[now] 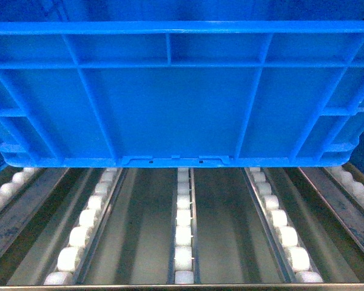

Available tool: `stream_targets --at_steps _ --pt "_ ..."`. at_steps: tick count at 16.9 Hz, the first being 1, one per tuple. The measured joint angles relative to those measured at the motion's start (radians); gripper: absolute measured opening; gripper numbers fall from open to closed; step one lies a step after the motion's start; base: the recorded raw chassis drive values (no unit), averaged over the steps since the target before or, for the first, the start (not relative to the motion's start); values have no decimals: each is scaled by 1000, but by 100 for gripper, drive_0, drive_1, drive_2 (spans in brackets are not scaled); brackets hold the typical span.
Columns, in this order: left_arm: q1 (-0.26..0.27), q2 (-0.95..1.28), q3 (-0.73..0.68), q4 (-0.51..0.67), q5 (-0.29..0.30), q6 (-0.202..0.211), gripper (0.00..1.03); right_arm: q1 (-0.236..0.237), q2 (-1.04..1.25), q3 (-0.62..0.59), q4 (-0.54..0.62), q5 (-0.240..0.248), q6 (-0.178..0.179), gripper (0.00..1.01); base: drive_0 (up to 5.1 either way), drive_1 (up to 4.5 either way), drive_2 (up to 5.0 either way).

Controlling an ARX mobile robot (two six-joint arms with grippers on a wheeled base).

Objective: Place box next to blue box on left shelf

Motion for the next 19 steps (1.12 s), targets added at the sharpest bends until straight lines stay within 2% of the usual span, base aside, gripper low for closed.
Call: stream_targets --at_steps 1,2,3,4,7,8,9,14,17,19 --pt "0 0 -25 69 13 13 6 0 0 0 0 2 4 7 0 0 0" --pt "3 0 -82 195 28 21 6 5 0 -19 79 43 -24 7 0 0 0" --pt "2 4 -90 243 33 11 6 29 -2 -49 182 128 -64 7 0 0 0" --pt "2 2 -88 251 39 13 6 35 -8 -50 186 149 -65 7 0 0 0" --pt "-9 -5 -88 138 53 22 6 23 -19 -21 -18 82 -13 7 0 0 0" --pt "-27 10 -88 8 63 32 6 -3 8 -19 -151 30 35 7 0 0 0" --pt "-39 30 -88 -70 62 33 6 -16 34 -20 -196 -2 49 7 0 0 0" --pt "-46 39 -74 -126 61 33 6 -27 60 -33 -193 -21 63 7 0 0 0" --pt "-46 92 -76 -177 48 34 6 -33 109 -73 -191 -52 85 7 0 0 0" --pt "-46 122 -92 -173 57 24 6 -33 131 -81 -183 -55 89 7 0 0 0"
